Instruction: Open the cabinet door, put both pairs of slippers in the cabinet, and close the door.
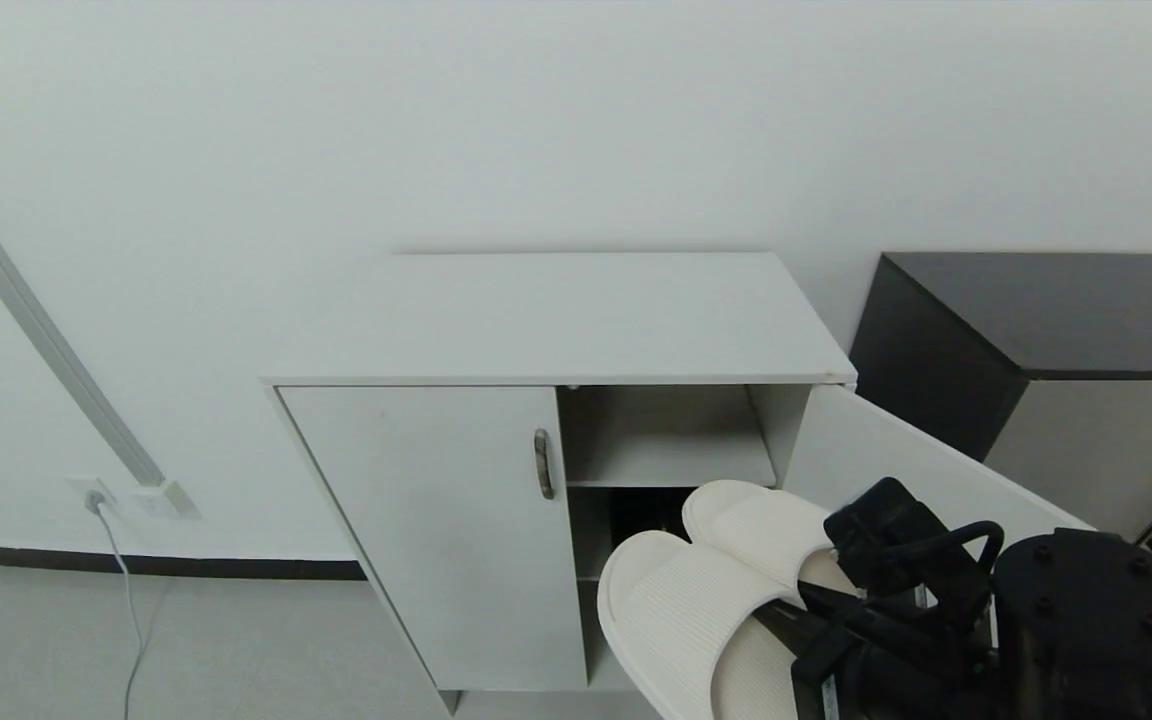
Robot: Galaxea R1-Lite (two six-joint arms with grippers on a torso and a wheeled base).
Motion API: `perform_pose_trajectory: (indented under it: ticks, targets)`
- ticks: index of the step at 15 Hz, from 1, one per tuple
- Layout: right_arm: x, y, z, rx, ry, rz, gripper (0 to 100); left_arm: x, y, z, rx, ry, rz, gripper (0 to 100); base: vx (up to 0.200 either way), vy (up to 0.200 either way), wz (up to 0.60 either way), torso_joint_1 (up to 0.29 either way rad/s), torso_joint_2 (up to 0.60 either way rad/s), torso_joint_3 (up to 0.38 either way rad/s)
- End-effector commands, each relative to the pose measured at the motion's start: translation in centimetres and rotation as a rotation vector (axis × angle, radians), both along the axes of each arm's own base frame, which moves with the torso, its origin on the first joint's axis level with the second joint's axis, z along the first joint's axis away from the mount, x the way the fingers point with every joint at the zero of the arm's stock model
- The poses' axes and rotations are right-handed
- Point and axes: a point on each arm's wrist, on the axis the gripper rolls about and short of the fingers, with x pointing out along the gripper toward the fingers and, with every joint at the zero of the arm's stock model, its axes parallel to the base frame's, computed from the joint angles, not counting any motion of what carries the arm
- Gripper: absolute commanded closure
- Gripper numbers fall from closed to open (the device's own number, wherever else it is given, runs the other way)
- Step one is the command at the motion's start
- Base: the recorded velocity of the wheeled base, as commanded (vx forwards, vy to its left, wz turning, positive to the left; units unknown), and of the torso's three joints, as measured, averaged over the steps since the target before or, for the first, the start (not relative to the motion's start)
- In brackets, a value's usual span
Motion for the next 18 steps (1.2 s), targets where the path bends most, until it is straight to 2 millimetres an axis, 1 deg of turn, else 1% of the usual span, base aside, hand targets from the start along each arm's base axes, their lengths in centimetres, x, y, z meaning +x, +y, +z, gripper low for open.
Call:
perform_pose_trajectory:
  ticks: [1, 10, 18]
  targets:
    - [0.02, 0.05, -0.18, -0.004, 0.004, 0.002, 100, 0.01, 0.0, 0.0, -0.001, 0.001, -0.001, 100, 0.0, 0.0, 0.0, -0.212, 0.52, 0.315]
    - [0.04, 0.15, -0.54, -0.027, -0.001, 0.009, 100, 0.01, 0.0, 0.0, -0.001, 0.001, 0.001, 100, 0.0, 0.0, 0.0, -0.179, 0.5, 0.319]
    - [-0.05, 0.29, -0.81, -0.031, 0.002, 0.016, 100, 0.01, 0.0, 0.0, -0.002, 0.001, 0.001, 100, 0.0, 0.0, 0.0, -0.11, 0.46, 0.351]
